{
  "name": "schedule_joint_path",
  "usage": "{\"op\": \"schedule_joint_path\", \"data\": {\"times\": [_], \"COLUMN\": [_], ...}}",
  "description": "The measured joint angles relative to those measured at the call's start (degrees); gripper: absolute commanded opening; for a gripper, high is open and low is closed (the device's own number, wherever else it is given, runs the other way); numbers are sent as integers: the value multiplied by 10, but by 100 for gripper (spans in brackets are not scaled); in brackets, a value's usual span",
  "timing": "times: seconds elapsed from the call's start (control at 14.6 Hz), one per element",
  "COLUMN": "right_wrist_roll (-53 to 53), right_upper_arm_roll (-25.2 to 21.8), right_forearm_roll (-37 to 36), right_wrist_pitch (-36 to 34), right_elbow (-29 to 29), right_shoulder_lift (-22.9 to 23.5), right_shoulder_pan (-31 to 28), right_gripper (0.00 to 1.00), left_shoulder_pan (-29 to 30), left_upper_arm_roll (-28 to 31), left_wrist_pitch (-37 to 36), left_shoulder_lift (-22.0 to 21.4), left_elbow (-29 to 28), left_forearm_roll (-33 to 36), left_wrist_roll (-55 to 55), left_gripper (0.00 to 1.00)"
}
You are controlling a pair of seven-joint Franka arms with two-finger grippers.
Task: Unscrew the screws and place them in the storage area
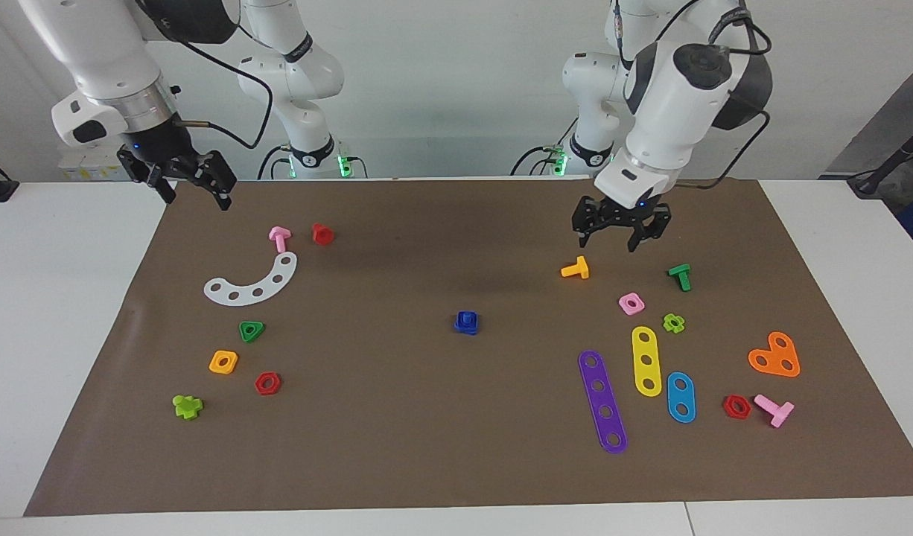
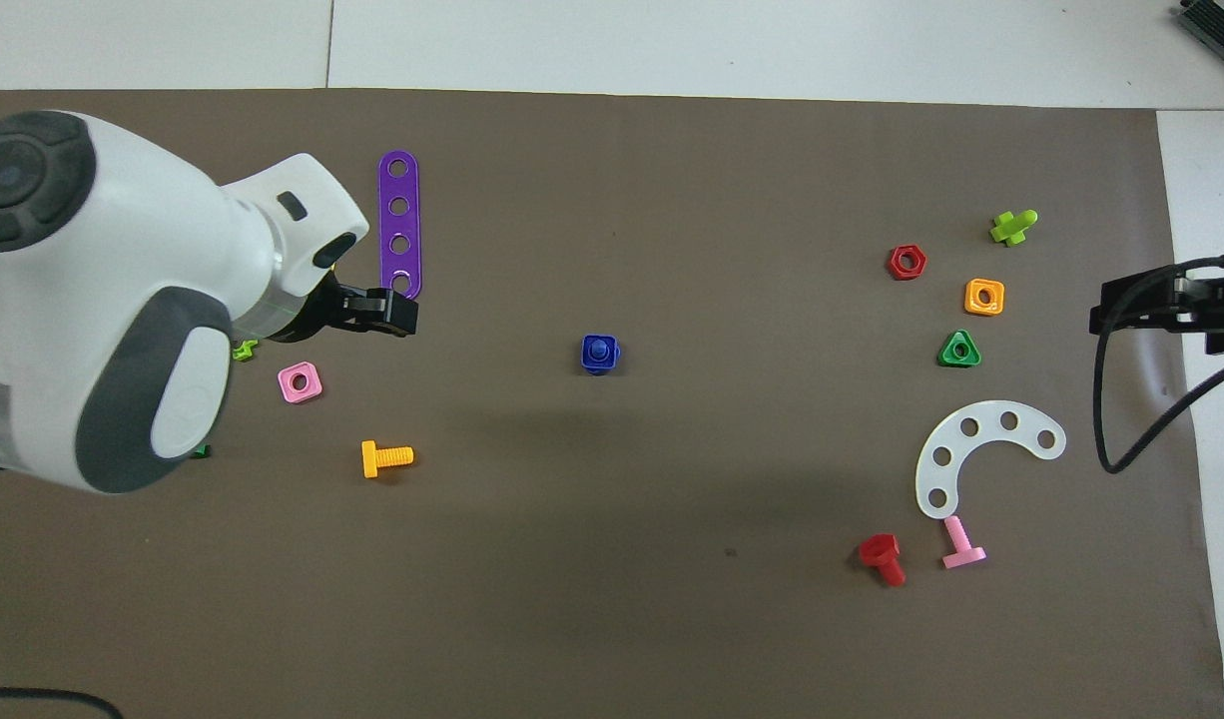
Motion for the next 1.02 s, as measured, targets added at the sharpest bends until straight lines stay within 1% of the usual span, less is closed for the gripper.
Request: {"op": "schedule_joint_path", "data": {"times": [0.14,0.34,0.61,0.75,0.89,1.02], "right_wrist_roll": [0,0,0,0,0,0], "right_upper_arm_roll": [0,0,0,0,0,0], "right_forearm_roll": [0,0,0,0,0,0], "right_wrist_pitch": [0,0,0,0,0,0], "right_elbow": [0,0,0,0,0,0], "right_shoulder_lift": [0,0,0,0,0,0], "right_shoulder_pan": [0,0,0,0,0,0], "right_gripper": [100,100,100,100,100,100], "left_shoulder_pan": [-25,-57,-104,-120,-133,-138], "left_upper_arm_roll": [0,0,1,1,1,2], "left_wrist_pitch": [45,72,84,99,114,128], "left_shoulder_lift": [31,66,149,189,213,225], "left_elbow": [1,17,82,108,118,120], "left_forearm_roll": [-16,-27,-28,-27,-27,-16], "left_wrist_roll": [-9,-27,-88,-103,-105,-105], "left_gripper": [95,95,95,94,92,92]}}
